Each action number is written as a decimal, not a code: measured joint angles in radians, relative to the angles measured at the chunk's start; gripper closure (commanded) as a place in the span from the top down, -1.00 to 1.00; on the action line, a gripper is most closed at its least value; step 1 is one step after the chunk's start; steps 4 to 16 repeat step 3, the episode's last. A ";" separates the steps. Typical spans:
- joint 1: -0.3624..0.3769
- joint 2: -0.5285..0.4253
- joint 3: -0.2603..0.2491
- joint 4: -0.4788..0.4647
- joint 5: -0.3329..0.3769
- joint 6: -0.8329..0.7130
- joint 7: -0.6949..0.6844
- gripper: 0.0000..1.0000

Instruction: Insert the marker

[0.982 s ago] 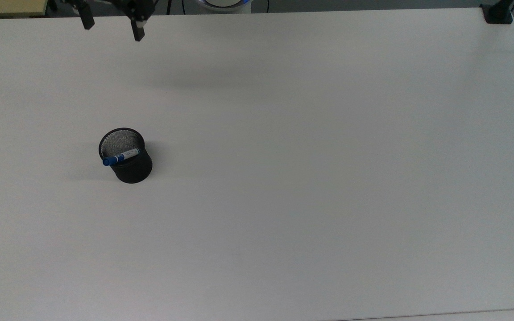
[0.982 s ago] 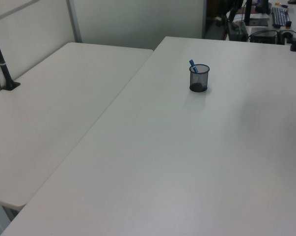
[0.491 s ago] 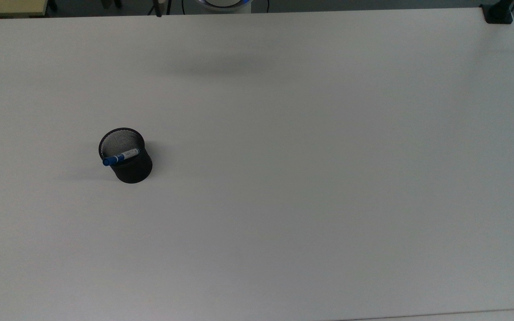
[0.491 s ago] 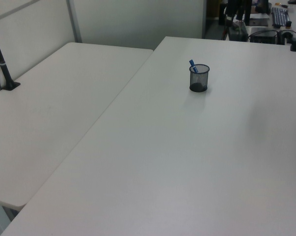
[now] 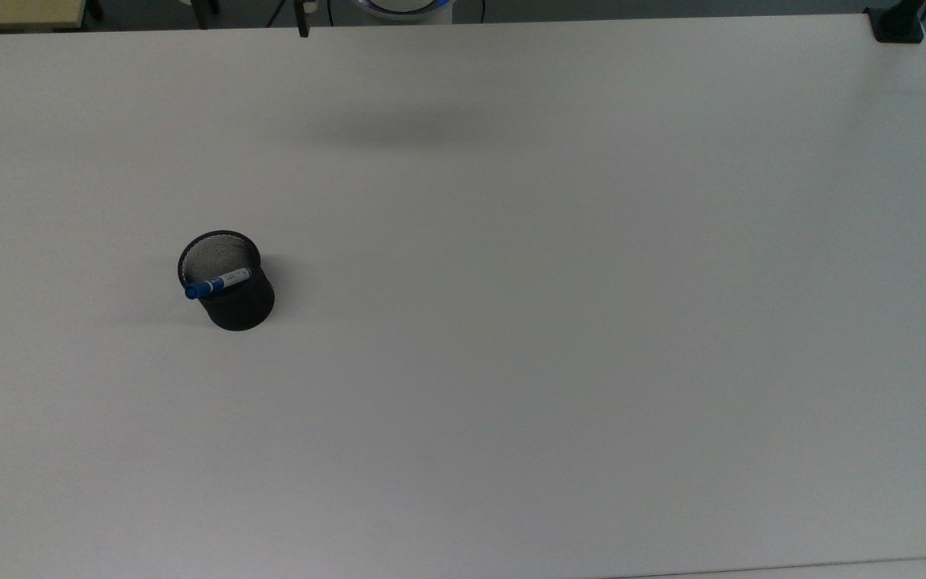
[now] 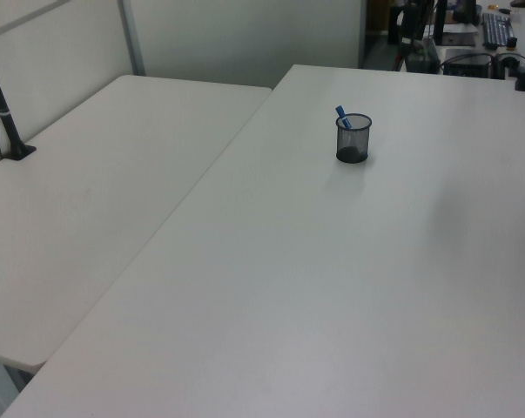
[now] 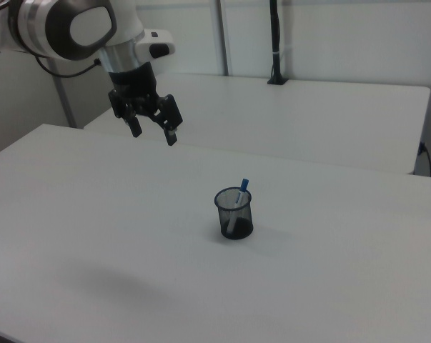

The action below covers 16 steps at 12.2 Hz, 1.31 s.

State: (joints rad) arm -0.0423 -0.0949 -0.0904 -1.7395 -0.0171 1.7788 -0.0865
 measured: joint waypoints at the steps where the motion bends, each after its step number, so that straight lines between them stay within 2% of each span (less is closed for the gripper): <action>1: -0.001 0.001 0.000 0.000 0.000 0.000 -0.001 1.00; 16: -0.004 0.002 0.000 0.000 0.000 0.000 -0.001 1.00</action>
